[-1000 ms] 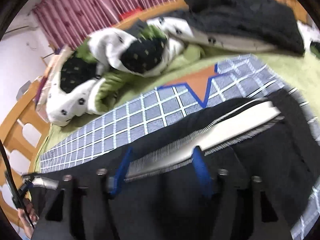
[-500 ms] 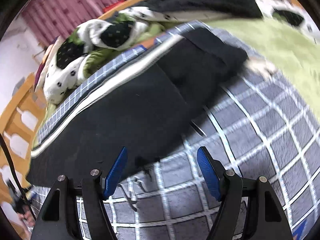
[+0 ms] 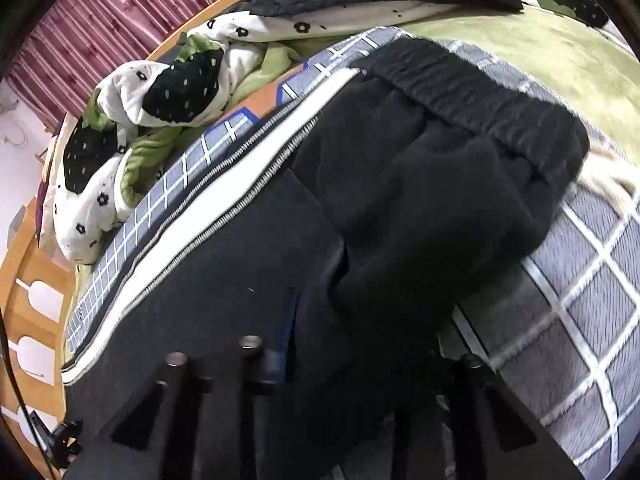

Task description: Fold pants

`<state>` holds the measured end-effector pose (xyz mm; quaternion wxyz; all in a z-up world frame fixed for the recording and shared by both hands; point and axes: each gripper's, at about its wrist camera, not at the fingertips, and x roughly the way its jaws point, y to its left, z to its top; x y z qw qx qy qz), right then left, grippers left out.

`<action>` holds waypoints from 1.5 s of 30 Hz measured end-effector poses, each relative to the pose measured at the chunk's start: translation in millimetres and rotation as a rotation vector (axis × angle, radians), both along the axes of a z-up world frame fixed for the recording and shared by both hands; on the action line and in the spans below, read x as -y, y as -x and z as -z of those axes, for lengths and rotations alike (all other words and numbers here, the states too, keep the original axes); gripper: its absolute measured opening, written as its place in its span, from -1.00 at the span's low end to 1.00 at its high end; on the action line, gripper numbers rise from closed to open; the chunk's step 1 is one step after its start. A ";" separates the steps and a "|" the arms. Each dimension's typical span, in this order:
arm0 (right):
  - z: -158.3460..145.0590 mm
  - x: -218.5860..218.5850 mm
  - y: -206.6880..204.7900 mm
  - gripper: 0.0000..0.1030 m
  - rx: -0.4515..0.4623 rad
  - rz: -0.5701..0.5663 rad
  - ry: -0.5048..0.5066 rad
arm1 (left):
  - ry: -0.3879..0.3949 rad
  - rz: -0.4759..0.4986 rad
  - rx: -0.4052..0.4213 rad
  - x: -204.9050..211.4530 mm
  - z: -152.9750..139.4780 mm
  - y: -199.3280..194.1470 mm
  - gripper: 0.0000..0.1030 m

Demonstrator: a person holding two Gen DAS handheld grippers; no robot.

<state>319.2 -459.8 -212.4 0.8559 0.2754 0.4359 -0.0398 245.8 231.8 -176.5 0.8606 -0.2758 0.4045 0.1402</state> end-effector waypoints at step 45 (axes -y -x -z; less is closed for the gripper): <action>-25.1 122.4 178.2 -0.11 -0.061 0.004 0.121 | 0.006 0.060 0.052 21.4 -0.6 227.4 0.35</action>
